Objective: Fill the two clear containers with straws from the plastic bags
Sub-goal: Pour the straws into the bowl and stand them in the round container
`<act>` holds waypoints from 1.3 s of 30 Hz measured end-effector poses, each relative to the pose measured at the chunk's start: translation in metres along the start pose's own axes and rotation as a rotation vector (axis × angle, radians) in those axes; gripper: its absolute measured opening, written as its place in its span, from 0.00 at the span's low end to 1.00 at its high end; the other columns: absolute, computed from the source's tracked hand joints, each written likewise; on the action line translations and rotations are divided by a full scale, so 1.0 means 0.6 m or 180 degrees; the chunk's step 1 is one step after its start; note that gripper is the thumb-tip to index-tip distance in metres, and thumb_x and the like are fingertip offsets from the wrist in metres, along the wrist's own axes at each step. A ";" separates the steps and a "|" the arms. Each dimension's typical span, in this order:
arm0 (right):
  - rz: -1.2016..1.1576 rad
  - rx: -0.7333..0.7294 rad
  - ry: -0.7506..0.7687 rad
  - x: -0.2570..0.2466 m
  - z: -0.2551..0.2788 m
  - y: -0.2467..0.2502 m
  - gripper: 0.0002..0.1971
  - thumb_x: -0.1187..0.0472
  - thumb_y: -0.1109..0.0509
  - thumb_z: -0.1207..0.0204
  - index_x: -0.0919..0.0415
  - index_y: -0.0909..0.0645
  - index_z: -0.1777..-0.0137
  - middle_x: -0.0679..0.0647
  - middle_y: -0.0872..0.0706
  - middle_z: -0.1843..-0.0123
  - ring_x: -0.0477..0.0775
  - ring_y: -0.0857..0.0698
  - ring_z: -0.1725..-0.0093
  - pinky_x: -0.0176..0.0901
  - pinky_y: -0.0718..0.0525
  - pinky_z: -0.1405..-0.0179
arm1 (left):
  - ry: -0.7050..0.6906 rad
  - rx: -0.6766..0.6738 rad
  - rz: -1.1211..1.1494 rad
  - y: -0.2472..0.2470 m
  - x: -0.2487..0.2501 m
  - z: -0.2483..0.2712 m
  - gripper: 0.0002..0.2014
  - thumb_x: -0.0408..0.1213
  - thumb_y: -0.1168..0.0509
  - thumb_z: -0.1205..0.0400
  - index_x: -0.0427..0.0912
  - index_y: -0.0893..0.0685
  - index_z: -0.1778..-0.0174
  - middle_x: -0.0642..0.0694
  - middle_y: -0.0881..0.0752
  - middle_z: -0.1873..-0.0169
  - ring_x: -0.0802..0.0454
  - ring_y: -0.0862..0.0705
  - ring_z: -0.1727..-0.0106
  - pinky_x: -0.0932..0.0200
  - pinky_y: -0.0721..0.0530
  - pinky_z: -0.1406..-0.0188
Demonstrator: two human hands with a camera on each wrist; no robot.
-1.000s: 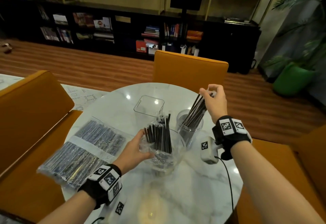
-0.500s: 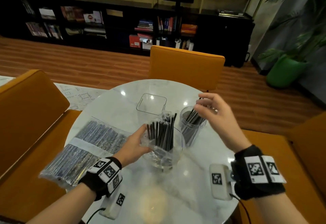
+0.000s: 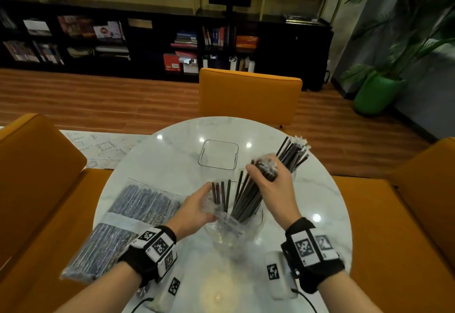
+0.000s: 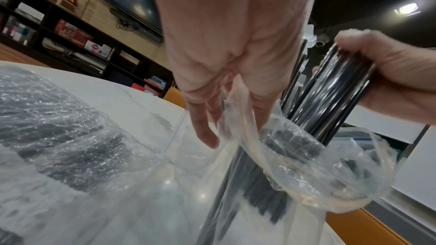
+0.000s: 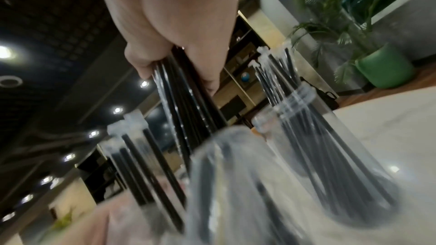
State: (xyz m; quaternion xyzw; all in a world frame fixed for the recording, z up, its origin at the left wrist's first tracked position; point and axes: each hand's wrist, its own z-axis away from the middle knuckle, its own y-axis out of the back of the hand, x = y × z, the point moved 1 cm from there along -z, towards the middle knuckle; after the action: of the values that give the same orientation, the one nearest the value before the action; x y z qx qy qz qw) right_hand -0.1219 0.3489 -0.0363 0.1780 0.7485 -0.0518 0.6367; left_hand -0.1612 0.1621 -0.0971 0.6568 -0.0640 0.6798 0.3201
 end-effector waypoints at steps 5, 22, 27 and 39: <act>-0.0064 0.0122 0.0151 -0.048 -0.029 0.025 0.08 0.64 0.27 0.25 0.70 0.19 0.53 0.61 0.10 0.60 0.58 0.12 0.57 0.41 0.14 0.57 | 0.0002 -0.0157 -0.0005 0.008 0.001 -0.016 0.36 0.21 0.28 0.27 0.53 0.29 0.26 0.56 0.22 0.31 0.57 0.24 0.32 0.81 0.21 0.57; -0.0308 0.0857 0.0984 -0.243 -0.154 0.165 0.10 0.59 0.27 0.23 0.60 0.22 0.46 0.61 0.13 0.56 0.64 0.10 0.51 0.60 0.11 0.46 | 0.0024 -0.0260 -0.0029 0.016 0.012 -0.027 0.27 0.21 0.28 0.26 0.50 0.23 0.36 0.62 0.19 0.45 0.67 0.21 0.45 0.78 0.19 0.62; 0.0355 0.0923 0.0710 -0.126 -0.173 0.132 0.07 0.55 0.25 0.28 0.48 0.21 0.55 0.67 0.11 0.51 0.67 0.11 0.51 0.66 0.12 0.46 | -0.0005 -0.0241 -0.0004 0.016 0.010 -0.021 0.26 0.20 0.29 0.26 0.51 0.22 0.39 0.62 0.18 0.45 0.67 0.20 0.45 0.76 0.18 0.60; 0.1358 0.0293 0.0161 -0.066 -0.183 0.099 0.11 0.58 0.26 0.23 0.55 0.18 0.42 0.51 0.12 0.46 0.51 0.14 0.45 0.44 0.17 0.46 | -0.0024 -0.0159 -0.0073 0.017 -0.001 -0.020 0.26 0.22 0.26 0.28 0.51 0.22 0.39 0.61 0.18 0.43 0.81 0.21 0.48 0.79 0.21 0.56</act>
State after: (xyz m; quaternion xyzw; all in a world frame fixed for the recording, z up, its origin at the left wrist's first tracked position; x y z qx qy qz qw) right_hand -0.1995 0.4298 0.0312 0.3624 0.7065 0.0545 0.6055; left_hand -0.1769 0.1598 -0.0961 0.6518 -0.0746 0.6718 0.3438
